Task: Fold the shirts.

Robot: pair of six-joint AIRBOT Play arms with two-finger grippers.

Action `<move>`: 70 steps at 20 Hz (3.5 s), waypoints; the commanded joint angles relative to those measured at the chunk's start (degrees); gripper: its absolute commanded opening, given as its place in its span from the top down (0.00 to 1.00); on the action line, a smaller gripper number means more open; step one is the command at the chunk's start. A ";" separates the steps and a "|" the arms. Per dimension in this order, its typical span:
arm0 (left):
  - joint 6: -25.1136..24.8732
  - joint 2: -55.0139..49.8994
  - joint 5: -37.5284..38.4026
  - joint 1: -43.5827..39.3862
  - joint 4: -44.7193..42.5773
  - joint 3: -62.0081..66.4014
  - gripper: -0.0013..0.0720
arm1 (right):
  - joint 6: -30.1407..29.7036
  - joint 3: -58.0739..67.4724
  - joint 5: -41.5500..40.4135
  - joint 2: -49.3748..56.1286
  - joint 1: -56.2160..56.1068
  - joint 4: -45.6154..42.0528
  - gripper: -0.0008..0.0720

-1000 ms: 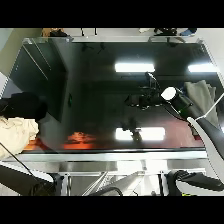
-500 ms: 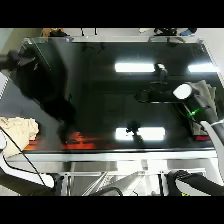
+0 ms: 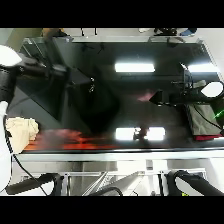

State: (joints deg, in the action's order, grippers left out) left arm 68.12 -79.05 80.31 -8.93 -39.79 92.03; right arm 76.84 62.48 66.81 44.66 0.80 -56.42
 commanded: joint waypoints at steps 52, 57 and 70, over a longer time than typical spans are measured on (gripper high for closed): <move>9.46 -38.51 2.47 15.58 -14.97 12.37 0.03 | -35.10 0.00 -11.06 34.60 -20.52 46.60 0.94; 9.44 -42.77 -2.49 9.44 -14.14 12.39 0.21 | -35.08 0.00 -10.86 34.58 -20.52 46.60 0.94; 10.86 -20.41 2.84 9.57 -14.01 28.46 0.97 | -34.58 17.35 -2.27 19.04 -4.76 46.40 0.94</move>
State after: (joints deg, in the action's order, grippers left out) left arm 78.06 -108.49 82.76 -0.21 -53.80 117.75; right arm 41.74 71.88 60.29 68.51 -8.93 -10.11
